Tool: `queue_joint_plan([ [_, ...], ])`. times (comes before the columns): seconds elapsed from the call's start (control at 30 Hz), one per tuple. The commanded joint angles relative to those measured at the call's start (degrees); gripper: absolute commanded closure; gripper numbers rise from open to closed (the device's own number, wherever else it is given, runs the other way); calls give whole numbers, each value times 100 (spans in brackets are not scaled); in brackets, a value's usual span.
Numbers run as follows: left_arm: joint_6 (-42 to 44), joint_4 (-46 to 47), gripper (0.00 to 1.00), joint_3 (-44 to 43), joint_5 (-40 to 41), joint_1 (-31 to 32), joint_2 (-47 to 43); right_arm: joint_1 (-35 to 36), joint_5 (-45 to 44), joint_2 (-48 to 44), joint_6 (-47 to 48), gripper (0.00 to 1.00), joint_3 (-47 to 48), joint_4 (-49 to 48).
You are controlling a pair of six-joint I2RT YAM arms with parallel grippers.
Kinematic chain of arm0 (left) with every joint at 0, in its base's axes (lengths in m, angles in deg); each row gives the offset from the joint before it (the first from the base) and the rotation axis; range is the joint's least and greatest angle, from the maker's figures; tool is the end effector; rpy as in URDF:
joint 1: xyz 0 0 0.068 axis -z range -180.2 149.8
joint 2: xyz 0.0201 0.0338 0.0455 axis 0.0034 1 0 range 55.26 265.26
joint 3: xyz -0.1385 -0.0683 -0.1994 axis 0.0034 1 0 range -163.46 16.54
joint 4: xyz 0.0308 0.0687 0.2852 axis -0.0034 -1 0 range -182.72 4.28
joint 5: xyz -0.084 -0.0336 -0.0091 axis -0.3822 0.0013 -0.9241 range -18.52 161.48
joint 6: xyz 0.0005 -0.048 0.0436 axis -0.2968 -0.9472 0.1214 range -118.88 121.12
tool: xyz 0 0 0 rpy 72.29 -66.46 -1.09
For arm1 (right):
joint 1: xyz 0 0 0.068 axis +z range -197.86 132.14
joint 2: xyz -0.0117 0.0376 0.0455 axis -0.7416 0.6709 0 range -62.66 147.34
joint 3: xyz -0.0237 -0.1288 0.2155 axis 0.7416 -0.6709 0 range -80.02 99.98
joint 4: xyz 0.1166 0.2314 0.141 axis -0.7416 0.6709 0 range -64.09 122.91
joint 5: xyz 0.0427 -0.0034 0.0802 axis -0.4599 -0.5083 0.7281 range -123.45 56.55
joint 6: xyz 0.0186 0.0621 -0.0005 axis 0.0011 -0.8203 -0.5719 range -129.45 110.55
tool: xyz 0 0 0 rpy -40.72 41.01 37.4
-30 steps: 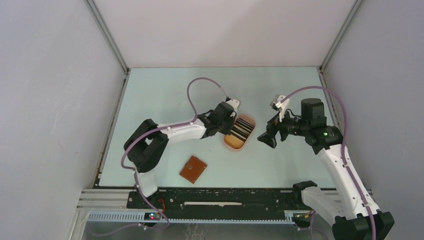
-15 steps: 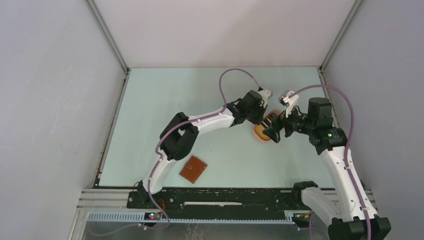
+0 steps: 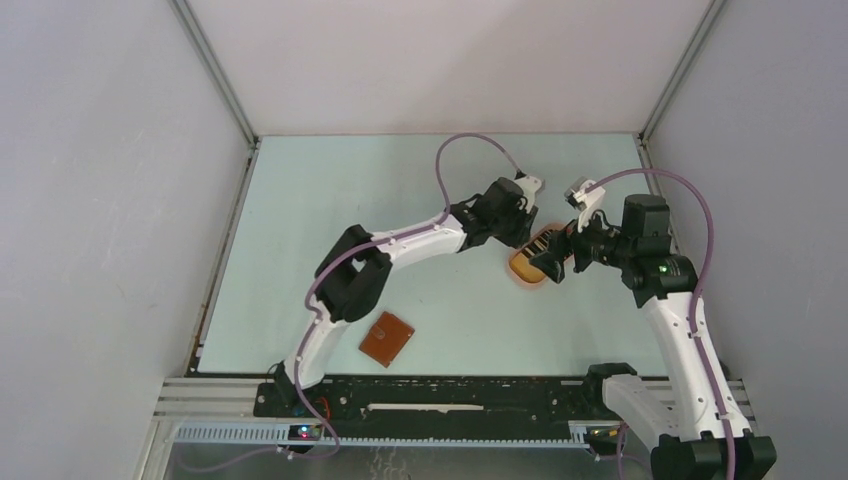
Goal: Put the credit cards into the card holder
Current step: Move the storage box to the center of the board, then pick up the card holder from the center of the board.
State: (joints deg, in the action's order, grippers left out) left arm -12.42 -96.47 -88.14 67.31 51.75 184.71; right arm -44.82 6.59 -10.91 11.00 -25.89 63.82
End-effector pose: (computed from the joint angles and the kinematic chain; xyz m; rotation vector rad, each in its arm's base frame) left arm 0.3394 -0.4395 0.1655 0.7909 2.1414 -0.7053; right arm 0.2374 0.0451 0.3101 -0.7924 1.9252 0.5776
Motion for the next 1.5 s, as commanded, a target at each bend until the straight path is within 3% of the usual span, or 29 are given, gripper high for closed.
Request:
queue_joint_plan([
  [0.0, 247, 155, 59, 939, 545, -35, -1495, -92, 447, -95, 40, 0, 2, -16],
  [0.23, 201, 1201, 49, 4253, 1090, -17, -4310, 134, 1328, -246, 648, 0, -152, 148],
  [0.37, -30, 1528, 46, 5836, 1353, -5, -5683, 363, 2019, -177, 1470, 0, -340, 424],
  [0.47, -282, 1399, 44, 6718, 1505, 10, -6547, 598, 2520, -76, 2534, 0, -469, 1022],
  [0.63, -1204, 438, 38, 7817, 2233, 13, -7837, 813, 2358, 26, 2677, 0, -473, 1041],
  [0.87, -2789, -1366, 37, 8057, 3154, 35, -8594, 872, 1958, 112, 2227, 0, -473, 749],
  [1.03, -3033, -1969, 39, 7690, 3372, 100, -8154, 882, 1900, 151, 2093, 0, -473, 685],
  [1.17, -3328, -2791, 41, 7119, 3672, 509, -7623, 881, 1849, 151, 2019, 0, -474, 630],
  [1.33, -3391, -2957, 43, 6810, 3647, 881, -7083, 908, 1787, 147, 1964, 0, -473, 591],
  [1.47, -3268, -2767, 50, 6767, 3352, 905, -6736, 917, 1785, 141, 1946, 0, -473, 590],
])
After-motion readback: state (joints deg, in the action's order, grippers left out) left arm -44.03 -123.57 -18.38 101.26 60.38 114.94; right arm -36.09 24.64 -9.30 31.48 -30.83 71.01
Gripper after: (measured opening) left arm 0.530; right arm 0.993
